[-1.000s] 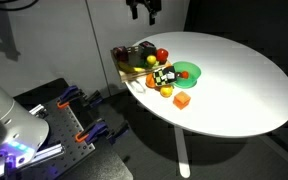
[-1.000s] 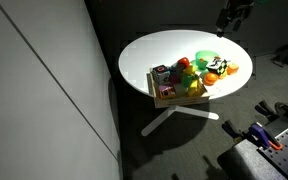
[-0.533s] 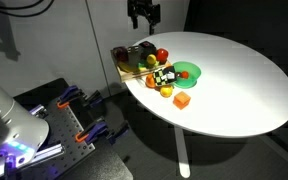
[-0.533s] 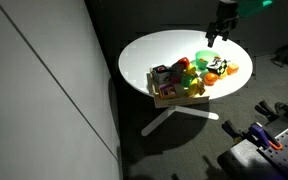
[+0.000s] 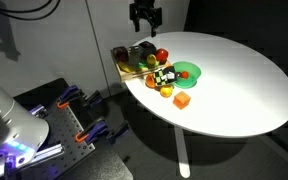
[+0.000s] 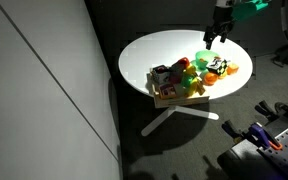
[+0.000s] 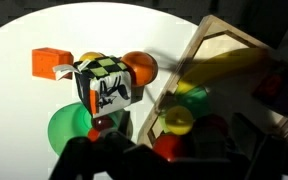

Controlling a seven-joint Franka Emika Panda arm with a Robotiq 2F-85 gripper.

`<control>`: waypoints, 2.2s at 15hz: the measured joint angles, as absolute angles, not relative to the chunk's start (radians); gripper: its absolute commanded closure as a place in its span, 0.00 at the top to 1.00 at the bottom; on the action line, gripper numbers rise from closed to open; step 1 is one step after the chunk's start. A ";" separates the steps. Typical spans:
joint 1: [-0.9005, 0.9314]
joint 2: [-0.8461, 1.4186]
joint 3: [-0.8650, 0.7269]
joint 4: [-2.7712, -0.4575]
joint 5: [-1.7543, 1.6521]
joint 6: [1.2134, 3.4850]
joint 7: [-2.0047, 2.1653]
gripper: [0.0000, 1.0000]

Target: Put the toy lemon in the bowl

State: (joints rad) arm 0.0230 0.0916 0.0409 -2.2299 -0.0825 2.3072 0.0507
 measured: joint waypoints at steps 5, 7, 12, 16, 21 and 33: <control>0.023 0.102 0.041 -2.230 -0.083 2.307 0.051 1.00; 0.025 0.128 0.041 -2.226 -0.082 2.307 0.051 1.00; 0.038 0.219 0.041 -2.199 -0.082 2.360 0.055 1.00; 0.061 0.292 0.041 -2.168 -0.082 2.442 0.077 1.00; 0.095 0.373 0.030 -2.138 -0.089 2.573 0.119 1.00; 0.183 0.525 -0.058 -2.056 -0.135 2.662 0.174 1.00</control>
State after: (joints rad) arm 0.1833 0.5250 -0.0582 -2.0556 -0.1352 2.6623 0.1745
